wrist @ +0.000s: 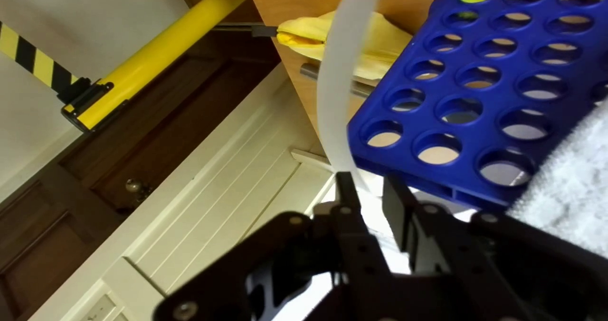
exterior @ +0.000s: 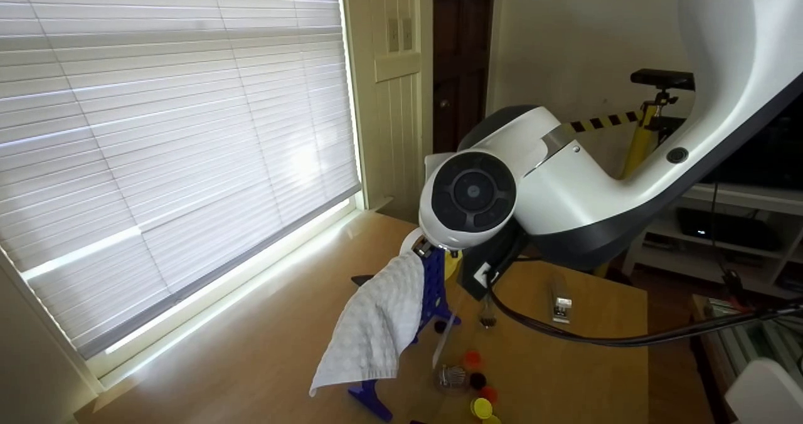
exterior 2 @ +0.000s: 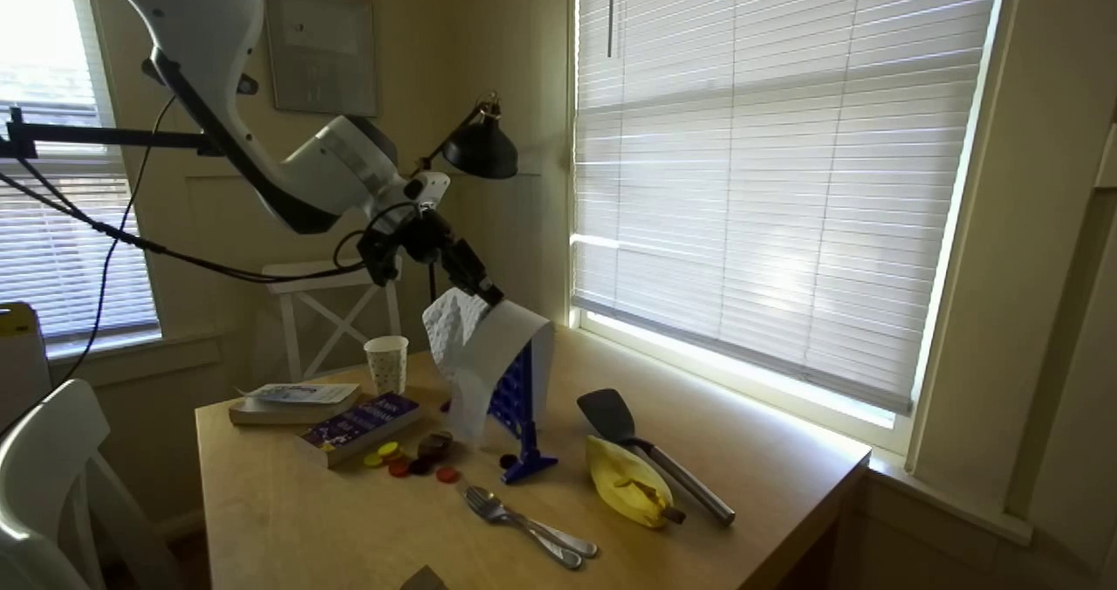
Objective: Put the white object on the blue object
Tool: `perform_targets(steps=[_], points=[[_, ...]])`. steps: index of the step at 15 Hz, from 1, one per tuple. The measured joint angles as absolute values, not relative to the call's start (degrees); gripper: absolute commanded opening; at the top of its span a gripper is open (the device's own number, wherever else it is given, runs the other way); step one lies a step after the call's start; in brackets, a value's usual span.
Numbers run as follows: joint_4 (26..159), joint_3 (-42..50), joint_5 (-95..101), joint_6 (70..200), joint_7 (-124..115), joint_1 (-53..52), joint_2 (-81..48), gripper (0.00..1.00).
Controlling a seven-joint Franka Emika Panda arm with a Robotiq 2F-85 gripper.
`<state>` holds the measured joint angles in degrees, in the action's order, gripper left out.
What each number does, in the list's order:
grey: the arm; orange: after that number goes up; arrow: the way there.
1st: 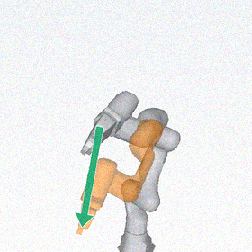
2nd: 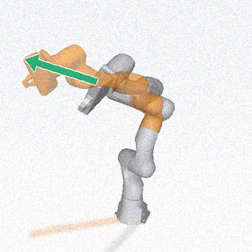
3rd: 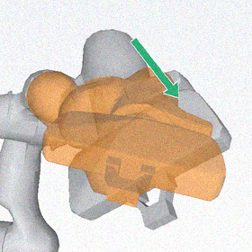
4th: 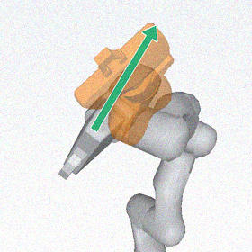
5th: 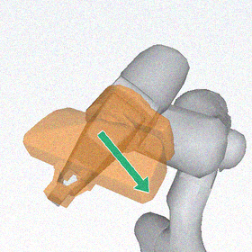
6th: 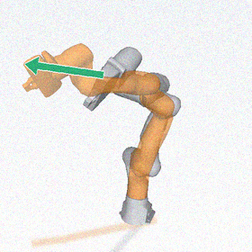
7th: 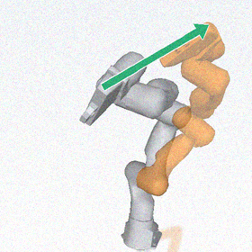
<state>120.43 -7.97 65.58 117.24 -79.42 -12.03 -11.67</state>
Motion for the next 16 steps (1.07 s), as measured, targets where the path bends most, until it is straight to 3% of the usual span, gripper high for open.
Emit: perform_targets(steps=[7, 16], points=[[119.66, -8.9, 65.23, 119.31, -78.98, -12.12, -9.16, 1.0], [114.3, -5.04, 46.46, 128.16, -62.11, -5.62, -6.14, 1.0]])
